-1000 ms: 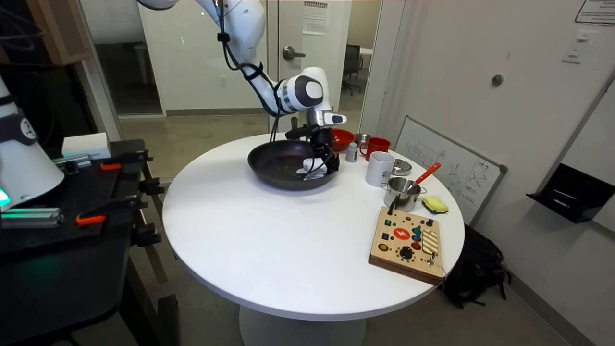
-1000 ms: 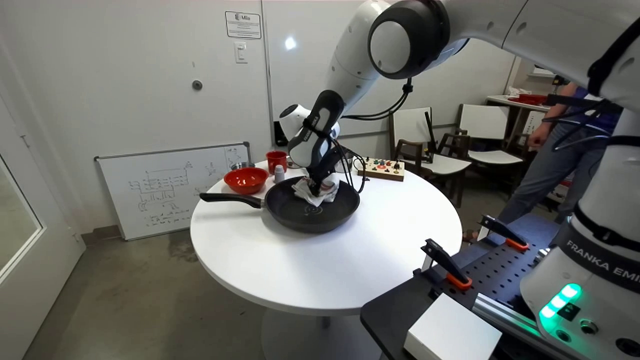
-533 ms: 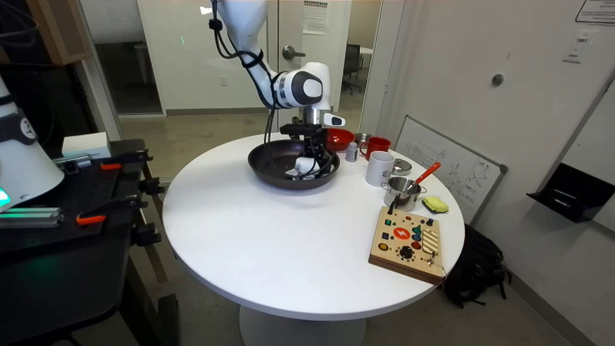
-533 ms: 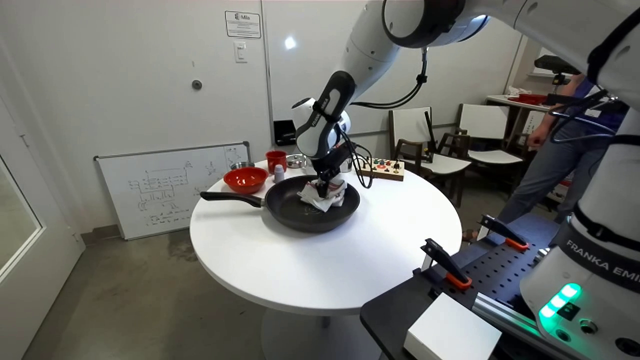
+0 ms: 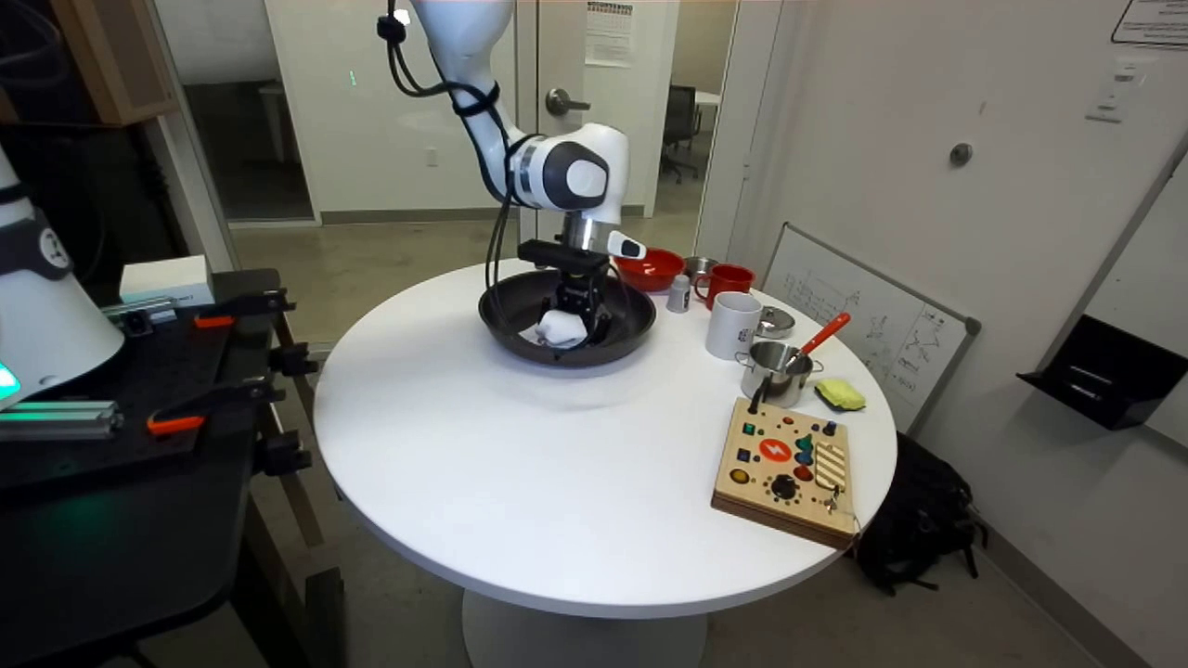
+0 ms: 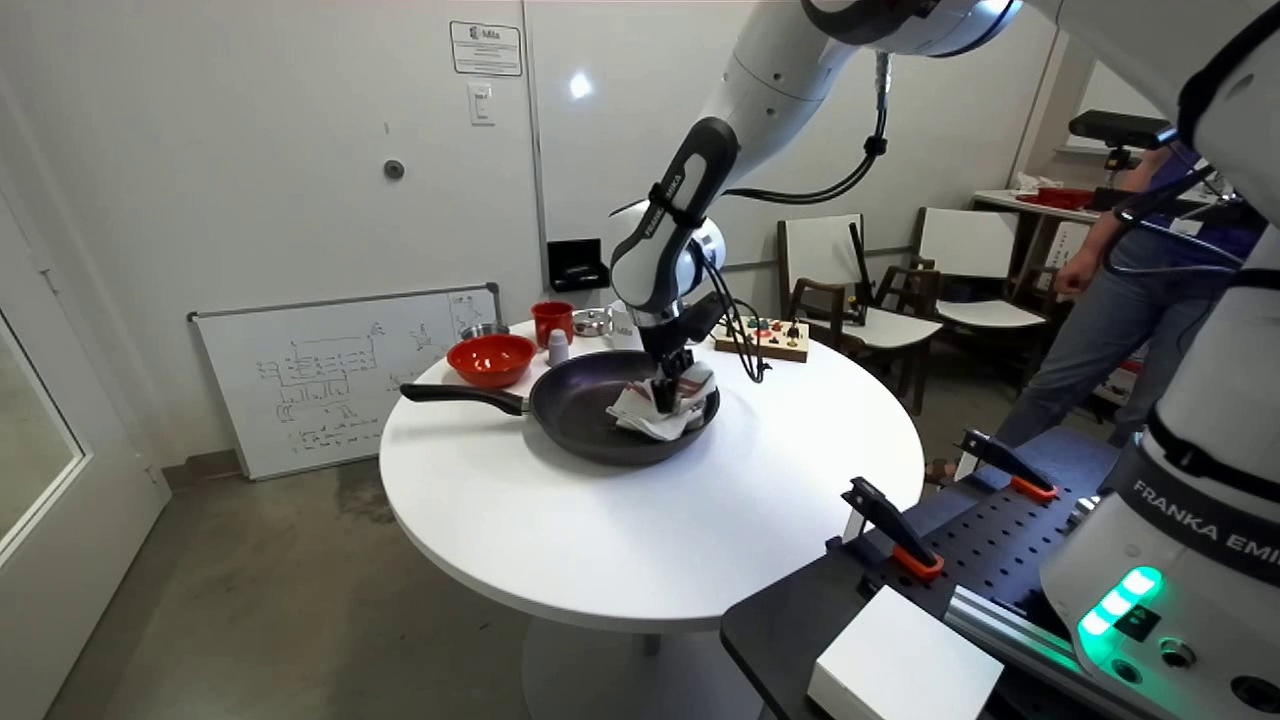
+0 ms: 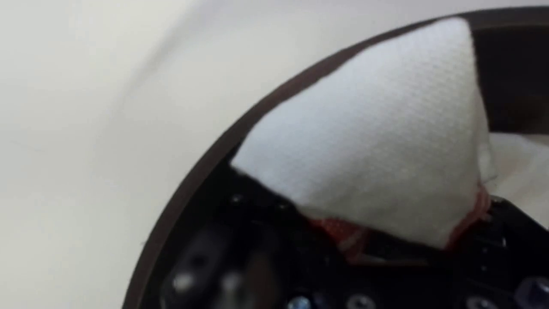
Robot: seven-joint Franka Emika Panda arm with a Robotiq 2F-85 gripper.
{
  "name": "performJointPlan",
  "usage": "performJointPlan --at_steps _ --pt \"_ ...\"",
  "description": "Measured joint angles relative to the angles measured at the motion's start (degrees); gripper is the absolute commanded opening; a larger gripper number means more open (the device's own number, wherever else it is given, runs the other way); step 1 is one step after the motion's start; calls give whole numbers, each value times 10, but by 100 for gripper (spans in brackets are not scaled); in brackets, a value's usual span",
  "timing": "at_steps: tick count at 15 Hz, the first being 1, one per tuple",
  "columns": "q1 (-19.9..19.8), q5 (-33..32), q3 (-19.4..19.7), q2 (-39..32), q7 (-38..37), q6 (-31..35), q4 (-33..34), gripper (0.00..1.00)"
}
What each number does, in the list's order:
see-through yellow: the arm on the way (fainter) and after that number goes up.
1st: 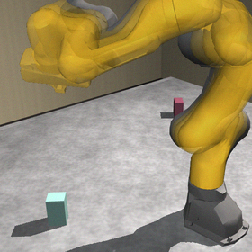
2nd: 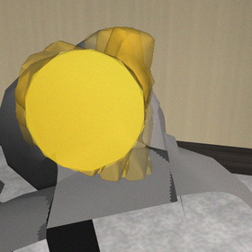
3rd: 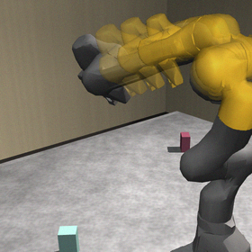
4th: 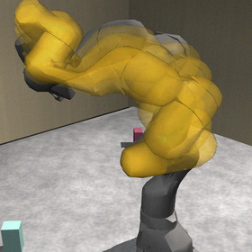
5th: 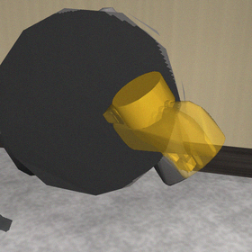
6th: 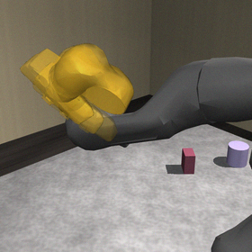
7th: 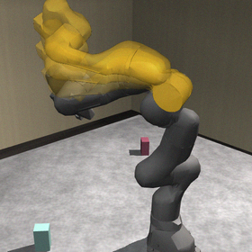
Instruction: Wipe the pan with the dish cloth
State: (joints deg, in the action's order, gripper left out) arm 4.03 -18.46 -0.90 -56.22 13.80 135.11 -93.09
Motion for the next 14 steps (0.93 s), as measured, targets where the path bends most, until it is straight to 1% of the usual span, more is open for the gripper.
performJointPlan --at_steps 2,3,9,11,14 --pt "-8 0 -11 12 18 2 -23 0" --pt "-10 0 -15 18 23 15 -35 0" --pt "-18 -1 -43 44 54 160 -115 0" --pt "-15 -8 -42 50 56 211 -140 0" --pt "2 -21 -16 54 50 289 -166 0"
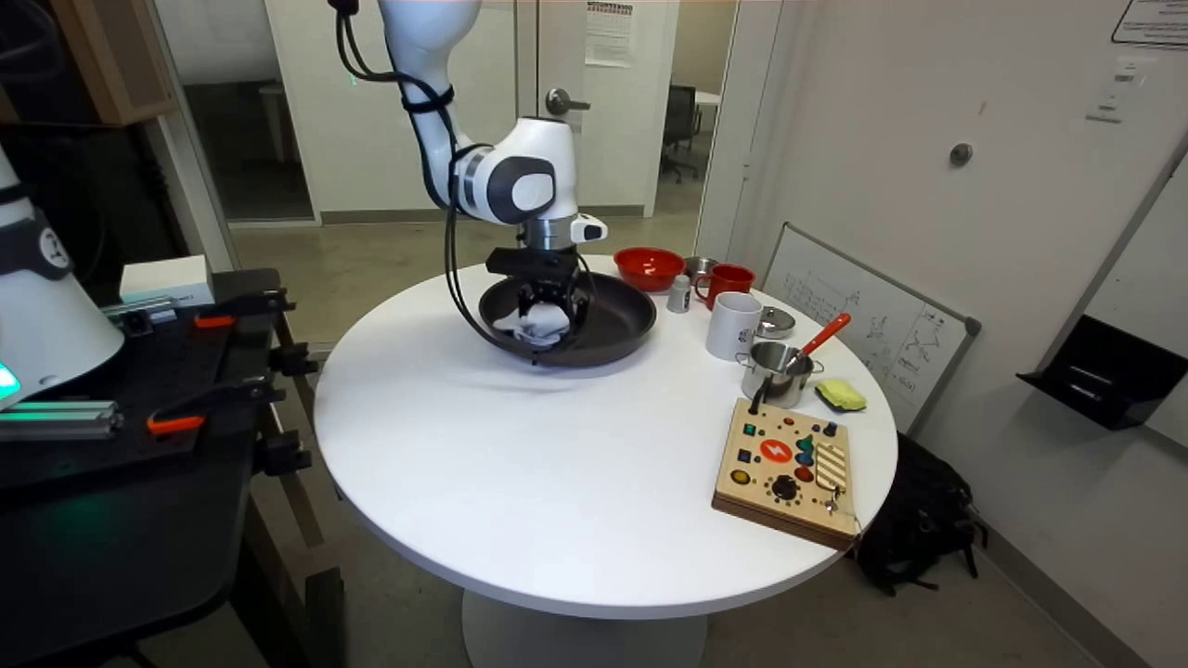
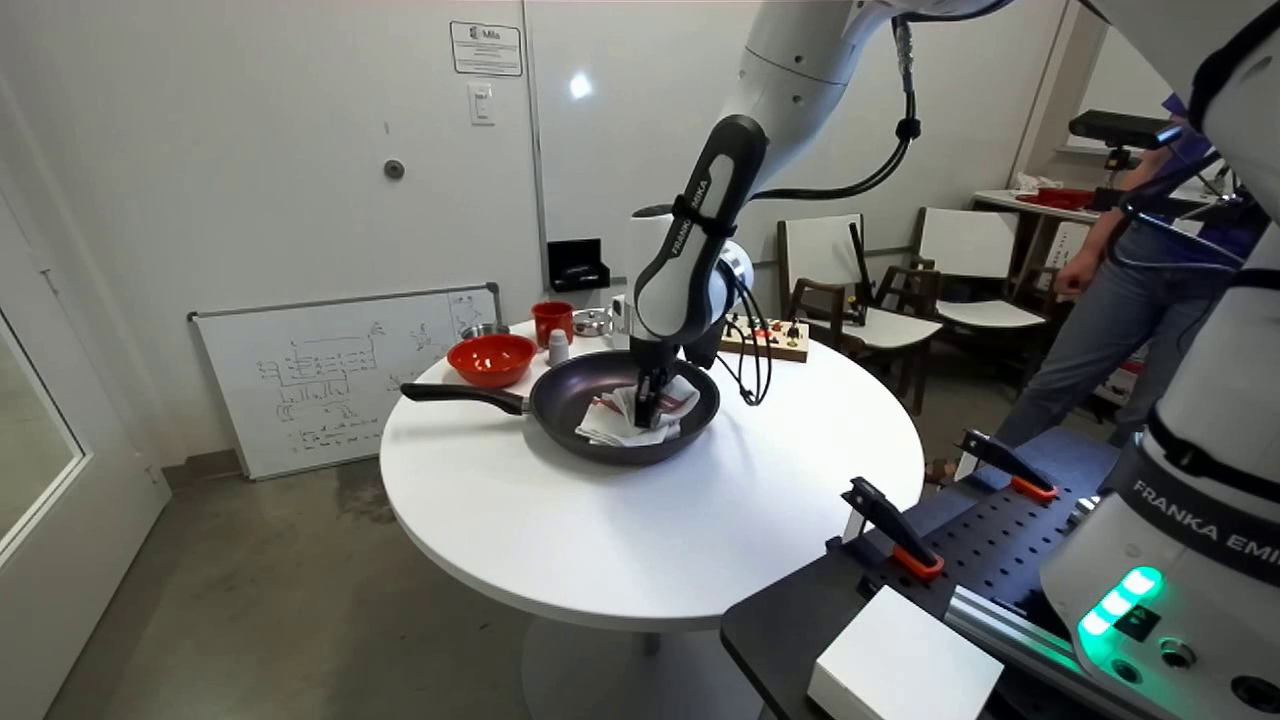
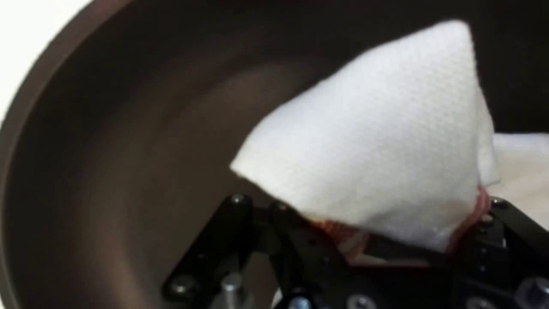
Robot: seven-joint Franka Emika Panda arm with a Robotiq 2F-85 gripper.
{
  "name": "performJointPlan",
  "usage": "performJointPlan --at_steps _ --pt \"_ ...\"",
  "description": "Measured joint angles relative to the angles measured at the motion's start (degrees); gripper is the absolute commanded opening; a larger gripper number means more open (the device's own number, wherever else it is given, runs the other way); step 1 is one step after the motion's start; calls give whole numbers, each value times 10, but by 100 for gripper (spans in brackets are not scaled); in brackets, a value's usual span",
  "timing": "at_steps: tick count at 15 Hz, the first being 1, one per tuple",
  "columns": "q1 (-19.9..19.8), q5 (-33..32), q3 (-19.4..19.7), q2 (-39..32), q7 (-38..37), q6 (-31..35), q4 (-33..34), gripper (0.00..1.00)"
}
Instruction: Wipe the pan with the dish cloth
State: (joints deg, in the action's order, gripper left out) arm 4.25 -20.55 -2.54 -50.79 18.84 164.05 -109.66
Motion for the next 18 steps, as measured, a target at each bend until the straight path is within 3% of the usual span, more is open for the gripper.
performJointPlan --at_steps 6,12,18 --pt "32 -1 56 0 -16 83 -8 0" --pt "41 -1 61 -5 -18 94 -10 0" --pt "131 4 131 -32 -83 124 17 0"
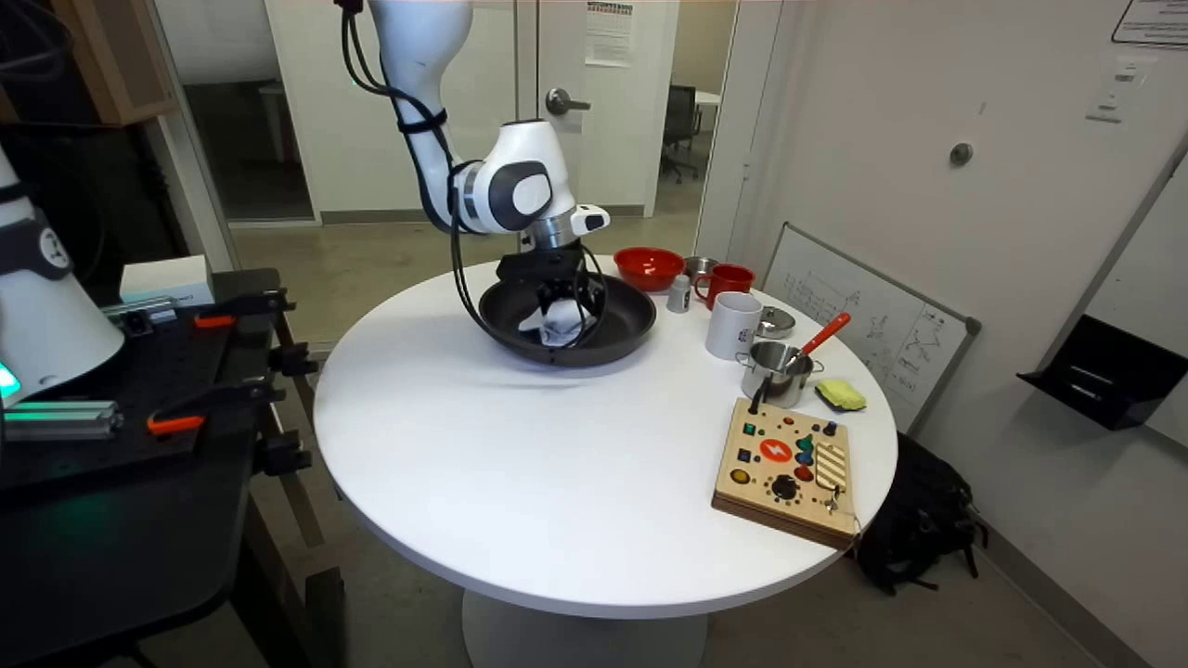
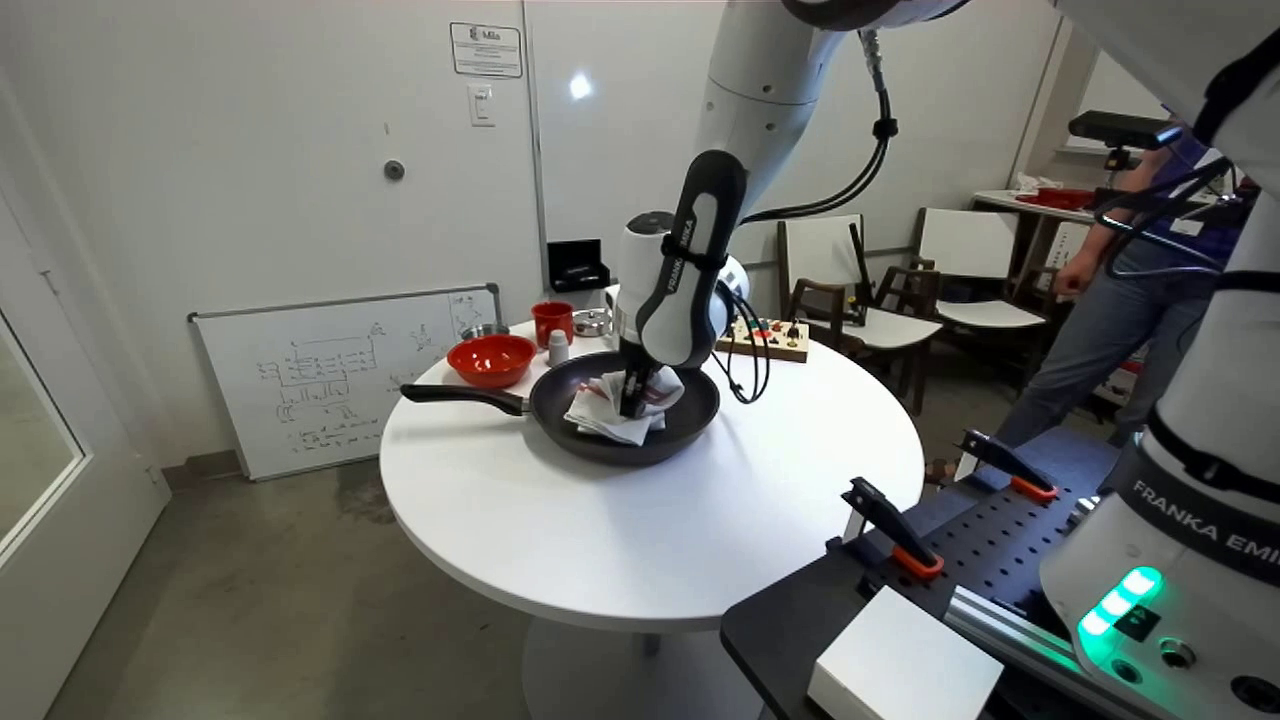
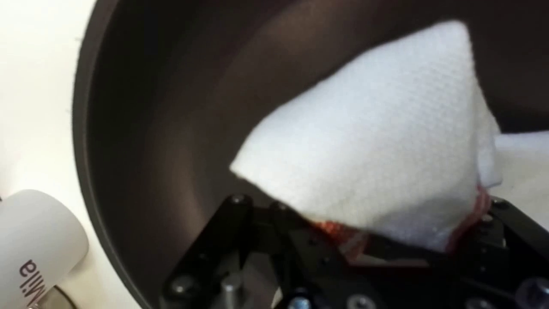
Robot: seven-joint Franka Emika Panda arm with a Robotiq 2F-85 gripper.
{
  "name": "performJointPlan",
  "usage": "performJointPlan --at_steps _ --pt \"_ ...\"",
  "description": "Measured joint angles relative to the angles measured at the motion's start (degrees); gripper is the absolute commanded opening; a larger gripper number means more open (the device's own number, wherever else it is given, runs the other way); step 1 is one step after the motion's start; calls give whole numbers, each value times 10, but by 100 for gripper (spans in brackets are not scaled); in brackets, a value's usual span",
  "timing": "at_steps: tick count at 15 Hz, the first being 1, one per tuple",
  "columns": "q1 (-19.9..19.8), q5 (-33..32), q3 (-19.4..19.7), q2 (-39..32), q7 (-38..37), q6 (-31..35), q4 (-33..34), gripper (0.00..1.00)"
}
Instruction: Wipe the pan with the dish cloth
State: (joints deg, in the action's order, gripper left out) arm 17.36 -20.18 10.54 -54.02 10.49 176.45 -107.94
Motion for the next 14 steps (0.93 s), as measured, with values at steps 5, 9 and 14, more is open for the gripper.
performJointPlan --at_steps 5,9,14 --pt "55 3 54 -43 -42 -2 50 0" --pt "80 4 98 -72 -68 -3 83 0" --pt "82 5 122 -85 -77 -5 93 0"
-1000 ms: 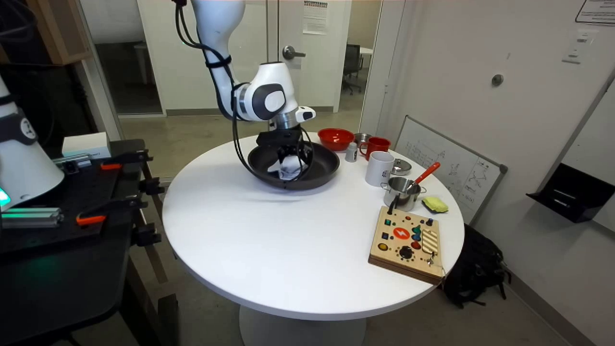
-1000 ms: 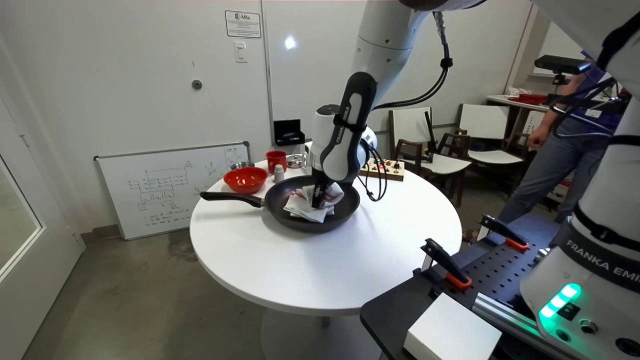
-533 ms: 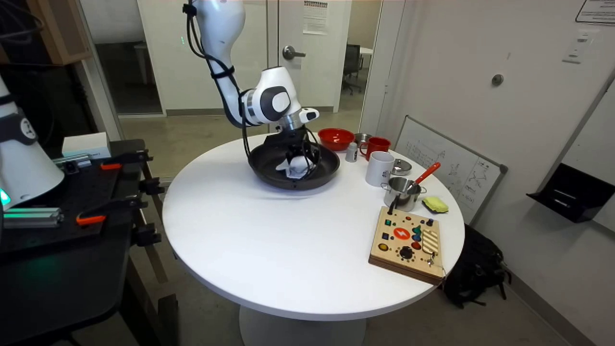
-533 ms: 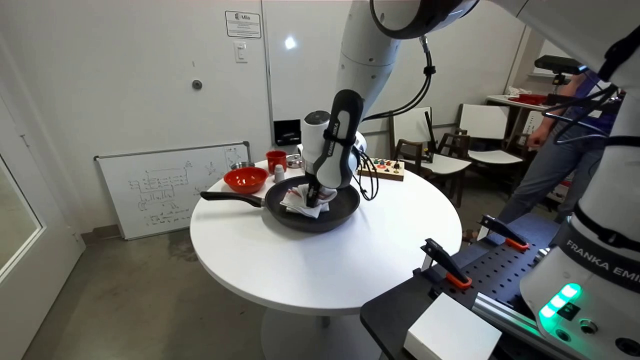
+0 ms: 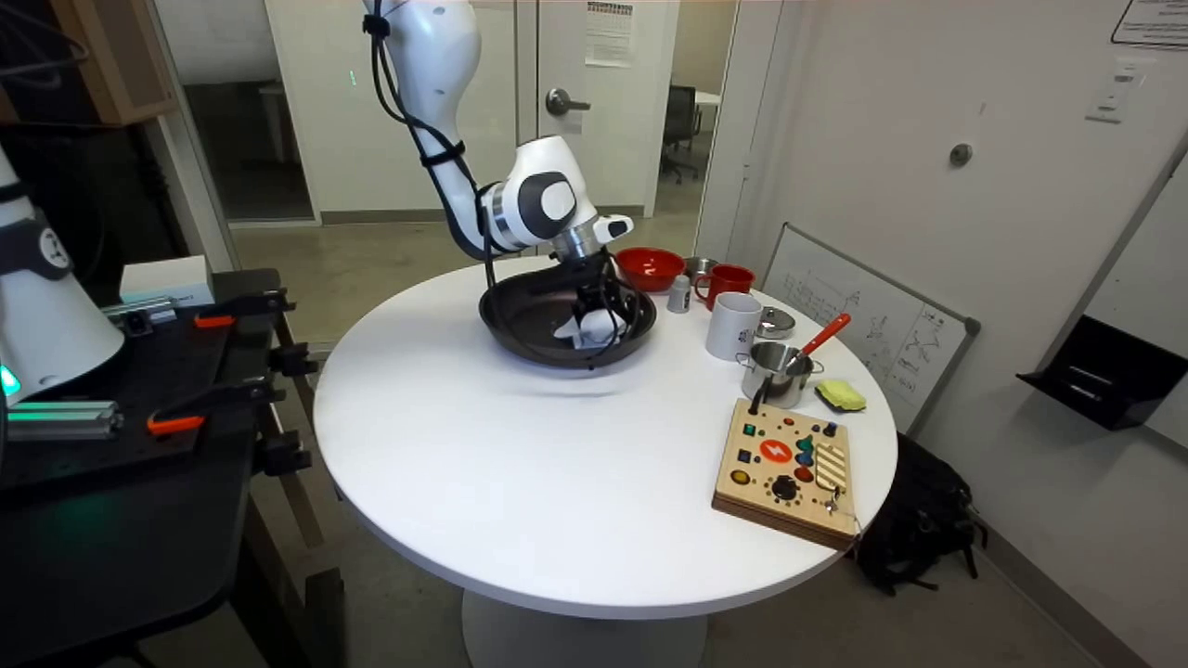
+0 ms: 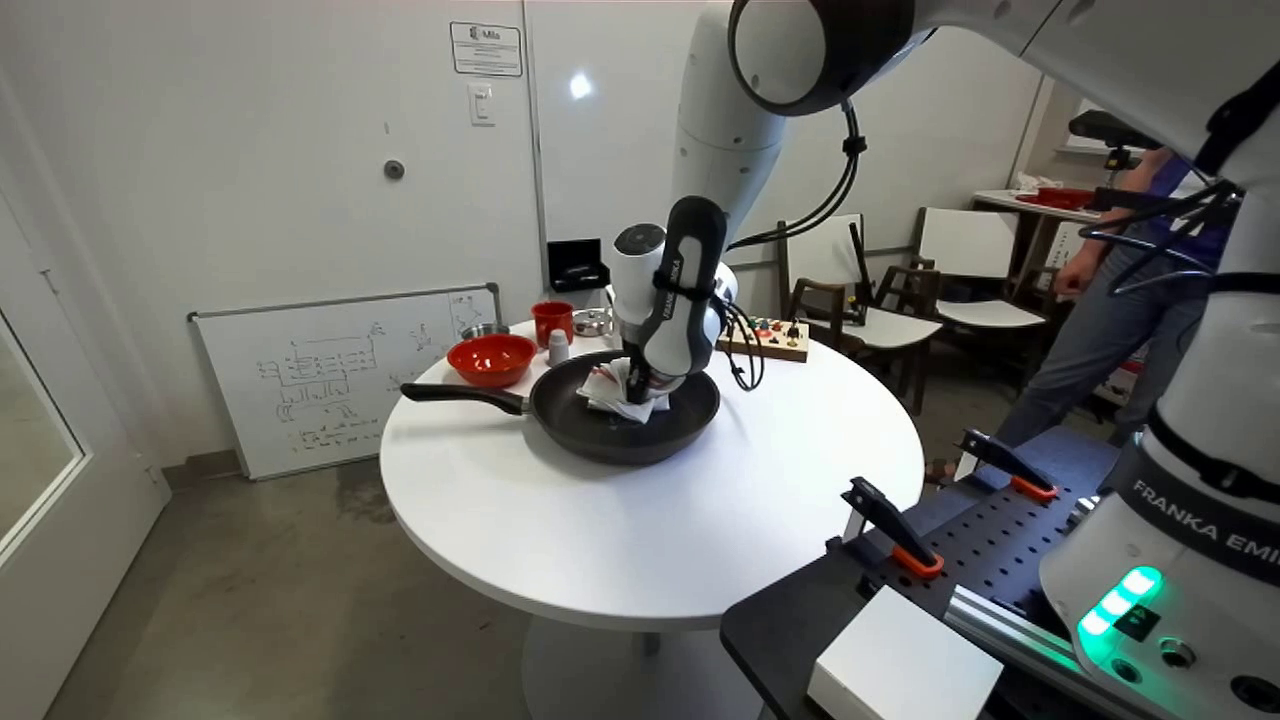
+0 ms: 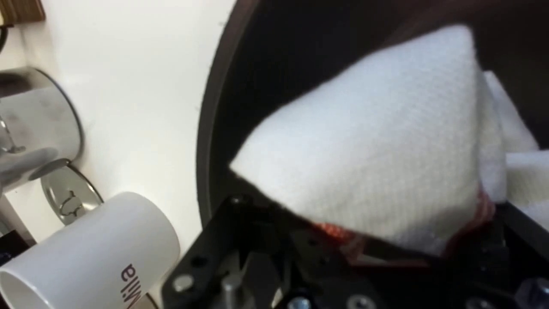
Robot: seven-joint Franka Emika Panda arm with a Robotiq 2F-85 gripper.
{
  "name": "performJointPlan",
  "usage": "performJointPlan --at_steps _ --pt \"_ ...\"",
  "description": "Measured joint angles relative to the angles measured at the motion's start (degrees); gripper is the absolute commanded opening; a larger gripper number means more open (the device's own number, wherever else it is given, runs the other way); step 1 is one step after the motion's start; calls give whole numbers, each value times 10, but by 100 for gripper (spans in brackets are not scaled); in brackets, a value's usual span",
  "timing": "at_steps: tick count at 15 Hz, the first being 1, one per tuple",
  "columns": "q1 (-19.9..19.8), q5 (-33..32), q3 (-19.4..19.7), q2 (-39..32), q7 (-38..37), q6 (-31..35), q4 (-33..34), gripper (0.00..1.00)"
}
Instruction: Wipe the pan with the dish cloth
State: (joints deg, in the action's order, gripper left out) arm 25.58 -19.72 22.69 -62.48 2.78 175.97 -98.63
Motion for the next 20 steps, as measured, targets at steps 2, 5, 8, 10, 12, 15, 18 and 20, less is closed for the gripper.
performJointPlan --at_steps 2,5,8,10,12,15,18,20 --pt "0 0 1 3 0 0 -6 0" --pt "5 -2 9 12 0 -1 -28 0" --pt "25 -5 34 22 0 -5 -63 0" --pt "39 -9 48 32 0 -5 -90 0" --pt "36 -21 38 50 16 -5 -117 0" --pt "-8 -46 -22 93 75 -10 -158 0" --pt "-81 -58 -107 139 141 -36 -192 0" --pt "-130 -58 -159 160 178 -43 -212 0"
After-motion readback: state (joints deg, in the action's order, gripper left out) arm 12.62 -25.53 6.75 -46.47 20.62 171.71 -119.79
